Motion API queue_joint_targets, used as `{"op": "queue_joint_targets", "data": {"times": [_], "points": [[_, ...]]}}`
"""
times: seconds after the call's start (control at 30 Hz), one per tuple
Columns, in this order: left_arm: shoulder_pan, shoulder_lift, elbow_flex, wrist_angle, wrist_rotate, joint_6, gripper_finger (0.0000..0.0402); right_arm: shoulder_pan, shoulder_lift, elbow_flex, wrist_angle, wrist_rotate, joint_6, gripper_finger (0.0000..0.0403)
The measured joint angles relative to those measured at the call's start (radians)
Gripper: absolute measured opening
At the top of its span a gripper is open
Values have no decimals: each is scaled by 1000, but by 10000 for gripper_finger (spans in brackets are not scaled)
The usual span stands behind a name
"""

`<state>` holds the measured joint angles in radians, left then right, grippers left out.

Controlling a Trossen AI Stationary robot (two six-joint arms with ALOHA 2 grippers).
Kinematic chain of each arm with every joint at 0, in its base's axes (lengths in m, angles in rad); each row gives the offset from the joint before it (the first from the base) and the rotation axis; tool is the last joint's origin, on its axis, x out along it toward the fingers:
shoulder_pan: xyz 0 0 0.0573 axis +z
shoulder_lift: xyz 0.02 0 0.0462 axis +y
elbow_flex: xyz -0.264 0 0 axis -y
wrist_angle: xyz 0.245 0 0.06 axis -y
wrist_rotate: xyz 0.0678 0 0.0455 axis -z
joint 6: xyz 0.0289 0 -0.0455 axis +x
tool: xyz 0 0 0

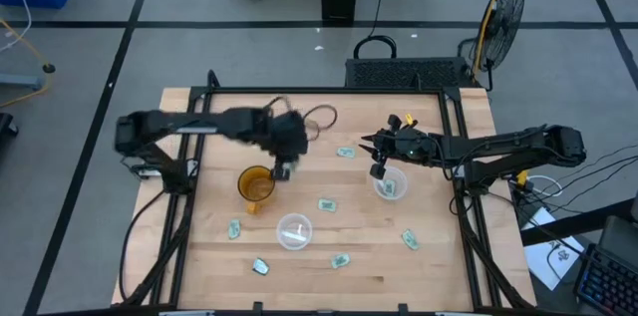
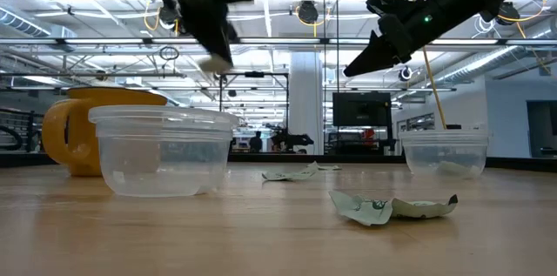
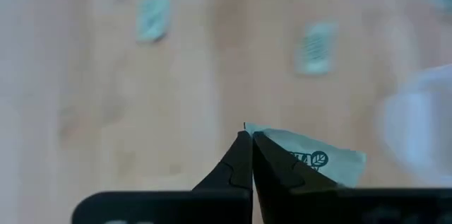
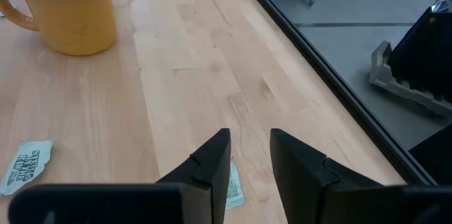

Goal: Pick and place Stevia / Truvia into bins
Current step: Put the white stevia packet into the left transparent container

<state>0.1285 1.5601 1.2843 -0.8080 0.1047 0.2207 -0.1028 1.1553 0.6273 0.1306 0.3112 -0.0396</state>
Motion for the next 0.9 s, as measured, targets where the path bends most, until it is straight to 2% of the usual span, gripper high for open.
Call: {"op": "queue_joint_targets", "data": {"times": [0.13,0.3,0.47,0.57,0.73,0.8,0.9], "points": [[-160,-3,-7,36,-3,-129,8,0,0,0,0,0,0,93],[-375,72,-5,121,-11,-161,4,0,0,0,0,0,0,93],[-493,155,-5,176,-68,-232,13,0,0,-18,30,0,1,93],[-519,184,-6,160,-107,-275,9,0,0,-41,51,0,1,93],[-502,190,-4,114,-189,-307,9,-1,0,-64,112,0,0,93],[-482,199,-7,107,-178,-311,19,-1,0,-65,124,0,-1,93],[-452,206,-33,128,-98,-307,25,-1,0,-65,155,-1,-2,93]]}}
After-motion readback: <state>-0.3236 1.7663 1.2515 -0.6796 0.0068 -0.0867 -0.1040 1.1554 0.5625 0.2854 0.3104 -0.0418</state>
